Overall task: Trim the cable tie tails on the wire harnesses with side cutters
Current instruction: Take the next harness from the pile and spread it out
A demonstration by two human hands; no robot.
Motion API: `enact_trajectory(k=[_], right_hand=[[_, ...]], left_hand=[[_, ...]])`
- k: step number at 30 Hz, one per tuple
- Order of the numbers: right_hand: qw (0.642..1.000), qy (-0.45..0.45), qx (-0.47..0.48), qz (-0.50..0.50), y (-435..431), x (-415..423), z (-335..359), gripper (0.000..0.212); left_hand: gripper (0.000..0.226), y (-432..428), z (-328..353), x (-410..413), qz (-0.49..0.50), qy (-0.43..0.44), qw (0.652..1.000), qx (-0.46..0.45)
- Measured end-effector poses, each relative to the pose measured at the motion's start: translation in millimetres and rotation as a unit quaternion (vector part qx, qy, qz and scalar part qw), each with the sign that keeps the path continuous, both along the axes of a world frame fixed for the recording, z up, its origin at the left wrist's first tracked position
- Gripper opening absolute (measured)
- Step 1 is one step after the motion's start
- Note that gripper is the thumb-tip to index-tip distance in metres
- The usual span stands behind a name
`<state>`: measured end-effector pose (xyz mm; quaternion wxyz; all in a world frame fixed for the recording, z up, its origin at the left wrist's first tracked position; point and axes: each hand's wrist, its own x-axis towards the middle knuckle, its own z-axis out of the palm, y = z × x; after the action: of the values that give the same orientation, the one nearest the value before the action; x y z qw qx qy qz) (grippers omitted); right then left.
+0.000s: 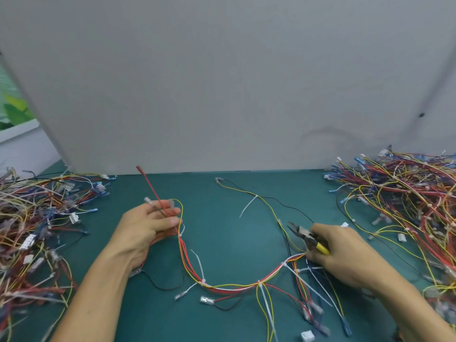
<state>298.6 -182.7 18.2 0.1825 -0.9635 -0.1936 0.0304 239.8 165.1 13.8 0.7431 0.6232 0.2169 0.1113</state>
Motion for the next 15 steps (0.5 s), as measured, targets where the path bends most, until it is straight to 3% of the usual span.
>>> enact_trajectory(k=[8, 15], right_hand=[[1.0, 0.009, 0.004, 0.0, -0.9, 1.4, -1.1, 0.023], [1.0, 0.002, 0.013, -0.01, 0.4, 2.4, -2.8, 0.024]], left_hand=[[0.041, -4.5, -3.3, -0.2, -0.02, -0.042, 0.996, 0.076], [0.046, 4.2, -9.7, 1.8, -0.031, -0.017, 0.99, 0.14]])
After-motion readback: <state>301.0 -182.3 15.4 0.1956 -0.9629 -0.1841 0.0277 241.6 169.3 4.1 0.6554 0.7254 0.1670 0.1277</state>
